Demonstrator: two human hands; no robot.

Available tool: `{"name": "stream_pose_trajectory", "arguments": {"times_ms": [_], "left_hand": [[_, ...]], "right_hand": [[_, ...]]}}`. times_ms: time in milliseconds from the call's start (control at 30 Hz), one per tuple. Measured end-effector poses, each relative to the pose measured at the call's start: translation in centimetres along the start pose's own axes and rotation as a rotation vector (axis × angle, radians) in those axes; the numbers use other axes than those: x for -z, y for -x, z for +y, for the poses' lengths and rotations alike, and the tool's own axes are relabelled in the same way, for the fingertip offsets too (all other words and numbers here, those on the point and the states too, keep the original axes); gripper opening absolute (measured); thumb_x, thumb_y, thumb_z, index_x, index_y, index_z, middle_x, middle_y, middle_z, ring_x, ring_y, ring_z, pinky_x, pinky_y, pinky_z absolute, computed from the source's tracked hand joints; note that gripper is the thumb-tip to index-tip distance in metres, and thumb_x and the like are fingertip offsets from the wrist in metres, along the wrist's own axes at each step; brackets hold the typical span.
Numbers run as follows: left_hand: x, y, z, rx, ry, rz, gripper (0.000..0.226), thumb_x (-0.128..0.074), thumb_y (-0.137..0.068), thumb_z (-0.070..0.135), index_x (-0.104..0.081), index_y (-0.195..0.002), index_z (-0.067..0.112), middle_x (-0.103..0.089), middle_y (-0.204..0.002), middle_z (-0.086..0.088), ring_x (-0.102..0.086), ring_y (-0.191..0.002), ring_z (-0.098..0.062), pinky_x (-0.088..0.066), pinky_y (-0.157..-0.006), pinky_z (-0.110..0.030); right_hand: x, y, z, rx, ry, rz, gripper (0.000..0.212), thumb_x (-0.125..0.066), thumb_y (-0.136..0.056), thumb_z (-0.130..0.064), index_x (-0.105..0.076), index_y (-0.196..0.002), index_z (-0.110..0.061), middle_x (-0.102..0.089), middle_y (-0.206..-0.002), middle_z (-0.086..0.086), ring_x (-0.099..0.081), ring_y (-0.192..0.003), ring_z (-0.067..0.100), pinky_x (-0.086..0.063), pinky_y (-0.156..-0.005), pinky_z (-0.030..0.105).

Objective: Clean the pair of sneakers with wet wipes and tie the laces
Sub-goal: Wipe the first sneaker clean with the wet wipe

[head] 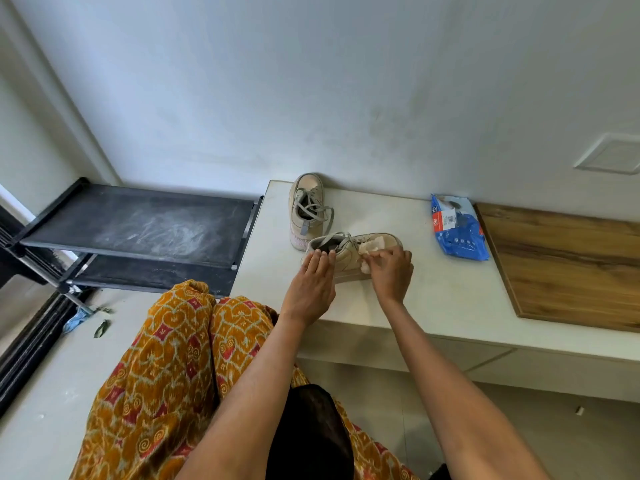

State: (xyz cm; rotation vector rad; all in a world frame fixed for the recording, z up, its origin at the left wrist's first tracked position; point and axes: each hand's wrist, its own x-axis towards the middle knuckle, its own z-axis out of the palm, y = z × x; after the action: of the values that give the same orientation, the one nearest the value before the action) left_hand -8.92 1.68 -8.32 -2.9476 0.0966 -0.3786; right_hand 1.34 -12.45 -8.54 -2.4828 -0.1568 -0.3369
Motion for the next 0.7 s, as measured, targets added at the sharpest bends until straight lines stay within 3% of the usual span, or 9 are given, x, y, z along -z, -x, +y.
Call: {"name": "stream_pose_trajectory", "arguments": {"times_ms": [133,333,467,567,700], "left_hand": [[-0.4,-0.1,0.0,0.004,0.013,0.018,0.061,-0.028,-0.088,0.031,-0.043,-0.134,-0.005,-0.055,-0.127,-0.020,-0.052,-0.120,-0.033,-0.033,-0.109,-0.041],[-0.2,-0.3,0.0,0.007,0.026,0.045,0.060,-0.040,-0.086,0.031,-0.045,-0.134,-0.003,-0.056,-0.124,-0.018,-0.052,-0.118,-0.032,-0.033,-0.109,-0.040],[-0.2,-0.3,0.5,0.042,0.053,0.034,0.061,-0.026,-0.088,0.031,-0.036,-0.138,-0.004,-0.054,-0.126,-0.021,-0.049,-0.119,-0.035,-0.034,-0.110,-0.044],[-0.4,-0.4,0.7,0.069,0.096,0.026,0.062,-0.023,-0.089,0.032,-0.026,-0.140,-0.002,-0.052,-0.128,-0.022,-0.048,-0.121,-0.037,-0.036,-0.108,-0.046],[-0.5,-0.4,0.5,0.054,0.088,0.029,0.063,-0.023,-0.089,0.033,-0.031,-0.141,-0.001,-0.051,-0.128,-0.021,-0.048,-0.121,-0.037,-0.035,-0.109,-0.046]], "right_hand": [[-0.1,1.0,-1.6,0.091,-0.088,0.059,0.019,-0.072,-0.080,-0.030,-0.074,-0.089,-0.013,-0.063,-0.103,0.002,-0.048,-0.107,0.025,-0.040,-0.084,0.037],[0.2,0.1,1.4,0.001,0.078,0.019,0.022,-0.068,-0.082,-0.032,-0.071,-0.095,-0.014,-0.064,-0.113,0.003,-0.049,-0.109,0.026,-0.036,-0.092,0.038],[-0.2,-1.9,-1.0,-0.013,-0.134,-0.110,0.019,-0.061,-0.090,-0.030,-0.065,-0.094,-0.012,-0.066,-0.100,0.006,-0.059,-0.094,0.023,-0.043,-0.070,0.028],[-0.7,-0.9,-0.9,0.070,-0.184,-0.111,0.014,-0.059,-0.091,-0.024,-0.063,-0.097,-0.012,-0.068,-0.095,0.006,-0.061,-0.089,0.022,-0.048,-0.068,0.032],[0.6,-1.3,2.2,0.167,0.117,-0.042,0.016,-0.059,-0.089,-0.014,-0.067,-0.104,-0.011,-0.069,-0.100,0.011,-0.056,-0.094,0.030,-0.044,-0.073,0.037]]}}
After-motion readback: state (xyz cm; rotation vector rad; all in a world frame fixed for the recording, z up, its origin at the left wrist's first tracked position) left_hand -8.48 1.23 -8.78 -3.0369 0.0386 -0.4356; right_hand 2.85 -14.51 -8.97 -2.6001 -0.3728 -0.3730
